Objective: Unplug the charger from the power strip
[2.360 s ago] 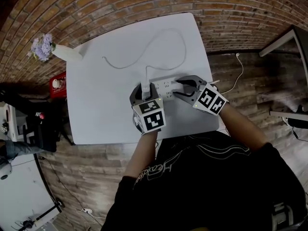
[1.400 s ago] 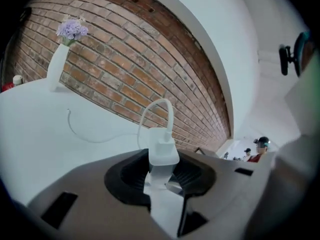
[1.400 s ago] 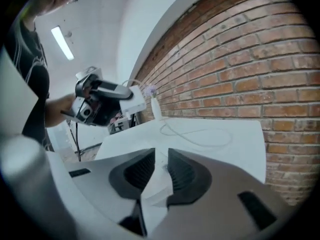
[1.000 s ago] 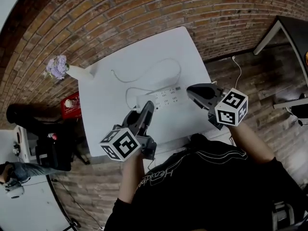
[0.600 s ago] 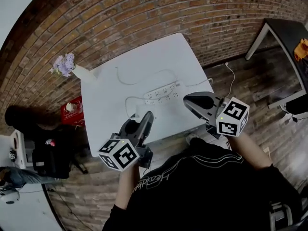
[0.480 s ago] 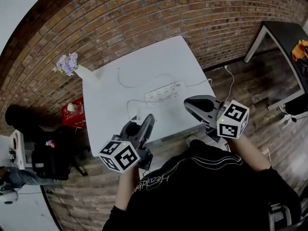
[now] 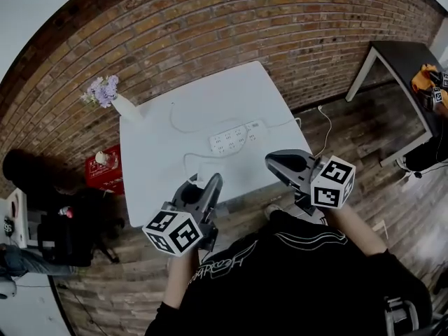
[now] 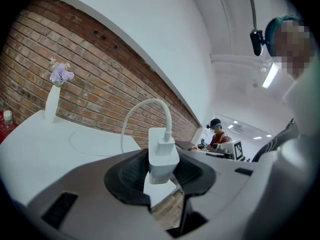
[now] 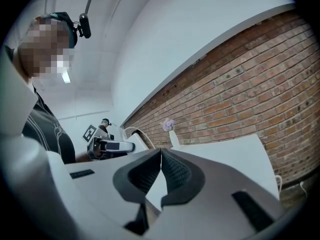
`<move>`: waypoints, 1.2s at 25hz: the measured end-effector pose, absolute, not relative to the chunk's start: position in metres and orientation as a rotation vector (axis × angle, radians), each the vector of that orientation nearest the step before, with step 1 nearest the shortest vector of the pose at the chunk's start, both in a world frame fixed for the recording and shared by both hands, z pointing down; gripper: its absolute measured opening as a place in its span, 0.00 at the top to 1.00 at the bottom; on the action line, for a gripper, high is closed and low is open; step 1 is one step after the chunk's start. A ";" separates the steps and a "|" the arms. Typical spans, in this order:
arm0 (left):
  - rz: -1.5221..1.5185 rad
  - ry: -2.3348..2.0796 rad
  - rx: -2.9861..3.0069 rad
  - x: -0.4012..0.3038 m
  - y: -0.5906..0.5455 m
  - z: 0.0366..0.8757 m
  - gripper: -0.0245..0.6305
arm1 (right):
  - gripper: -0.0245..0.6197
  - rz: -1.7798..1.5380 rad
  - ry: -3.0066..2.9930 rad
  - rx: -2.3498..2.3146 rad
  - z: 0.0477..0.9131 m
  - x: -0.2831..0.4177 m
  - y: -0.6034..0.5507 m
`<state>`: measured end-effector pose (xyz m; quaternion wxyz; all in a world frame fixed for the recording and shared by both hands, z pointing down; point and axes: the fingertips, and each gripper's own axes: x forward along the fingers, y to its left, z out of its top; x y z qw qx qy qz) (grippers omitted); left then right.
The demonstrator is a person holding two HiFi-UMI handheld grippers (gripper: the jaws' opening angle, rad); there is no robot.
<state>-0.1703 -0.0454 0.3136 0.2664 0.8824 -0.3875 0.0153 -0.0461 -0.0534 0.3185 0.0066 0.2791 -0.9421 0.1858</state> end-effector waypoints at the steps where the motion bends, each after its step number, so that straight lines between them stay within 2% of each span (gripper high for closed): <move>1: 0.043 -1.046 2.389 -0.171 -0.044 0.314 0.75 | 0.96 0.578 -2.941 0.870 0.319 -0.048 -0.051; 30: 0.030 -1.021 2.376 -0.163 -0.047 0.320 0.75 | 0.97 0.566 -2.896 0.828 0.329 -0.055 -0.054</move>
